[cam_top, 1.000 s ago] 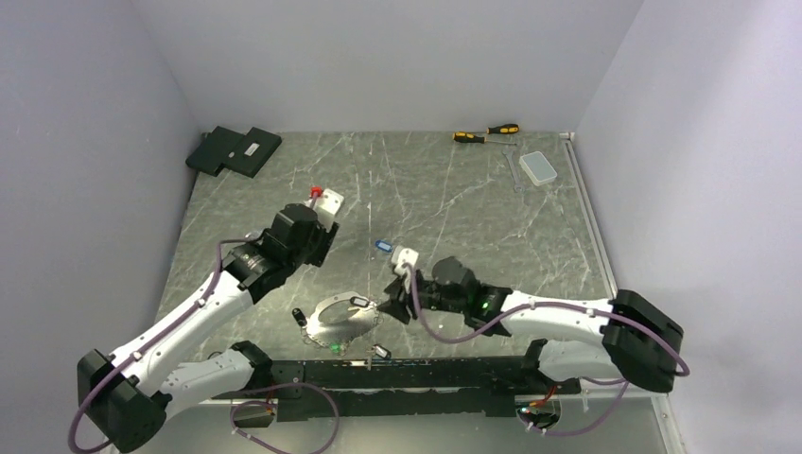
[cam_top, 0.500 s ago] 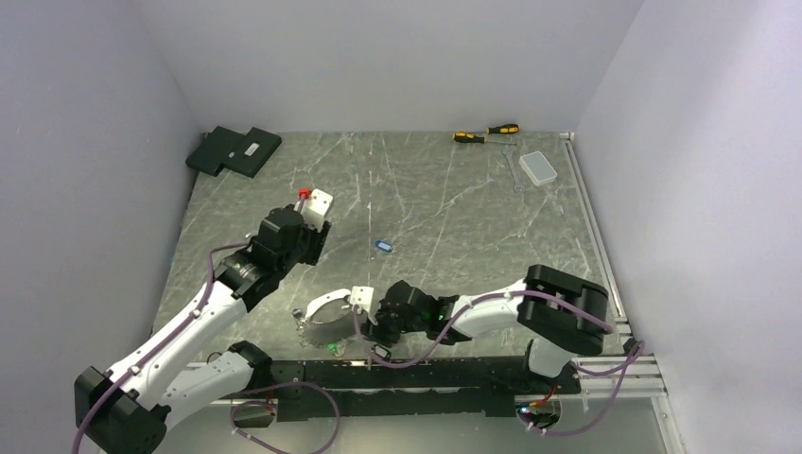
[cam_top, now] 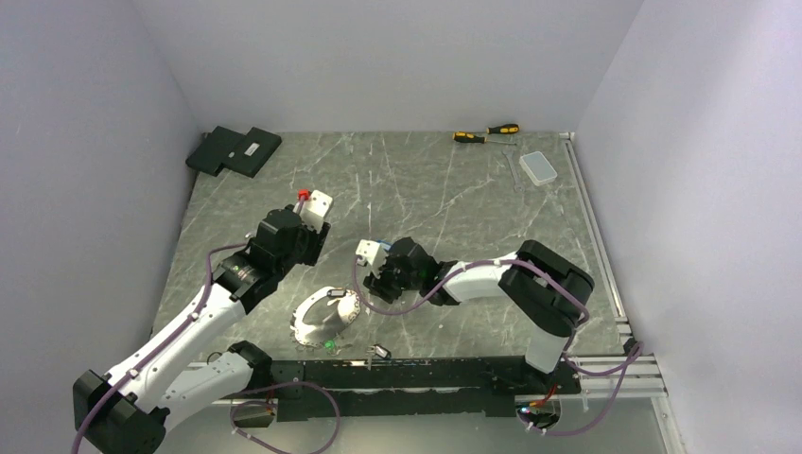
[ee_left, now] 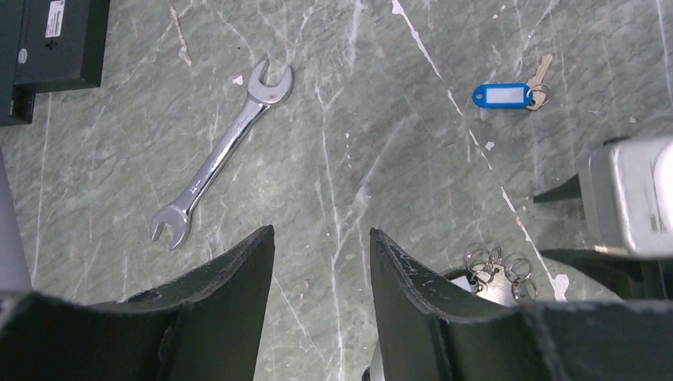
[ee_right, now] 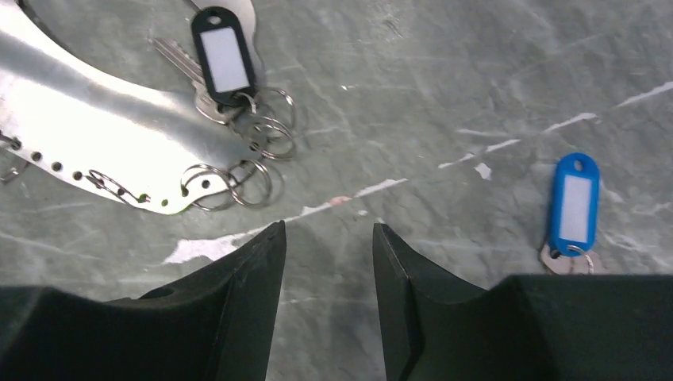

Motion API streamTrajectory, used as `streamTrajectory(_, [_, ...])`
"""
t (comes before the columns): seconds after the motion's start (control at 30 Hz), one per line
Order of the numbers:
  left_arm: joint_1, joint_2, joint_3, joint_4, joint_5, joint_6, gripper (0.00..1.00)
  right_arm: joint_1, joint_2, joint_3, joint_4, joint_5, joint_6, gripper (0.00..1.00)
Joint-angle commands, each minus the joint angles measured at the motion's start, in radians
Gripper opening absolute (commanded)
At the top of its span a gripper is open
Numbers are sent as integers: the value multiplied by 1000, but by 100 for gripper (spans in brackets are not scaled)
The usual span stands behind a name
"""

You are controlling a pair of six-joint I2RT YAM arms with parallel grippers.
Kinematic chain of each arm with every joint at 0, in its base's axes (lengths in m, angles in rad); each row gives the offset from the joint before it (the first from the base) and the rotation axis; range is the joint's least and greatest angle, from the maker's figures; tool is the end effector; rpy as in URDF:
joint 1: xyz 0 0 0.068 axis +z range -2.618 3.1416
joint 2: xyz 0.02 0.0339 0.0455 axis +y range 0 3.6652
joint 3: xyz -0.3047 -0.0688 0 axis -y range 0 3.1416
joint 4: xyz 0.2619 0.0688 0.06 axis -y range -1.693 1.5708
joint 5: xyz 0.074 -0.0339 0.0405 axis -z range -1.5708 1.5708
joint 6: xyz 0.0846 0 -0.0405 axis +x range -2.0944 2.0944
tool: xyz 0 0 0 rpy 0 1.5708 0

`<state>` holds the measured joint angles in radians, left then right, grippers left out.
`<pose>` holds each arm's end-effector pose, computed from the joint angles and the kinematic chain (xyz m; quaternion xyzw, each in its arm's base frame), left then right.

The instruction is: Put the keys on the keyring

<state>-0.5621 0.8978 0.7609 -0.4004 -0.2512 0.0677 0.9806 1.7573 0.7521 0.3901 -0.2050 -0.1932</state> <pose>0.2072 -0.1057 0.2956 0.2083 0.8393 -0.0143 0.5019 0.2059 0.3383 0.1335 -0.5284 0.7095 0.2594 0.3876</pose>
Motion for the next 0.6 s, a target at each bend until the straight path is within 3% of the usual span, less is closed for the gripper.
streamTrajectory(0.0, [7,-13,-1,39,8,24,53,-23,-55,43,-109,-114,-94,49])
streamTrajectory(0.13, [15,-9,-3,44,17,37,53,-23,-146,-35,-115,-234,-104,49])
streamTrajectory(0.27, [31,-1,1,50,65,46,53,-19,-211,-124,-8,-357,-102,49])
streamTrajectory(0.57, [57,-71,-22,68,184,108,55,-3,-101,-70,81,-482,-179,49])
